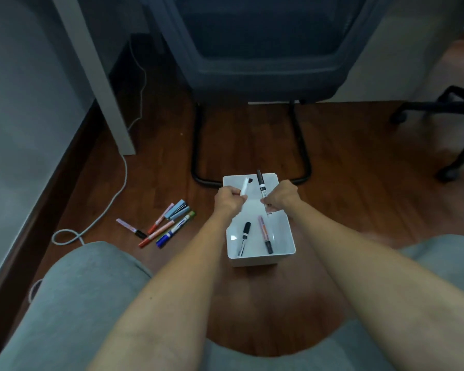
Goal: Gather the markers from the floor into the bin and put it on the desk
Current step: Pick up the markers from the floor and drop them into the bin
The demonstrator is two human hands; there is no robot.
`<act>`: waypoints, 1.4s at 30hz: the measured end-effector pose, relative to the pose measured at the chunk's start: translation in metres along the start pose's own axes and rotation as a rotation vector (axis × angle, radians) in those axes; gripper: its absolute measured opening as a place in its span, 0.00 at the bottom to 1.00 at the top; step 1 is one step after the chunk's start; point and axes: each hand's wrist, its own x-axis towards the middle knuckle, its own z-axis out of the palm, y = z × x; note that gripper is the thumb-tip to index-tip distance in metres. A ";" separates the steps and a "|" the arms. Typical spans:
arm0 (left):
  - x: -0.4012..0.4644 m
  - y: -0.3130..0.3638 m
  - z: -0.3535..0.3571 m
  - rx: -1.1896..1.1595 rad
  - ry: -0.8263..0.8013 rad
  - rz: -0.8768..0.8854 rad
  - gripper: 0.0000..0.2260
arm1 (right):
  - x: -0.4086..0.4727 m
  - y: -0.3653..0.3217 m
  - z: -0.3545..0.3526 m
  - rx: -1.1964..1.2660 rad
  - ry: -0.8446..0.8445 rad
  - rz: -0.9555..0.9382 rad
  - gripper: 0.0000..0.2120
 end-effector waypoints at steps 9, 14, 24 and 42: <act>0.000 -0.013 0.003 -0.033 0.000 -0.016 0.09 | -0.005 0.033 0.004 0.061 0.028 0.015 0.18; 0.007 -0.010 -0.034 -0.042 0.075 0.012 0.10 | -0.014 0.000 0.012 0.080 0.015 -0.060 0.21; 0.029 -0.048 -0.133 -0.072 0.273 -0.031 0.08 | -0.031 -0.078 0.088 0.024 -0.064 -0.240 0.17; 0.077 -0.206 -0.152 0.258 0.326 -0.075 0.11 | 0.003 -0.054 0.281 -0.032 -0.153 -0.139 0.25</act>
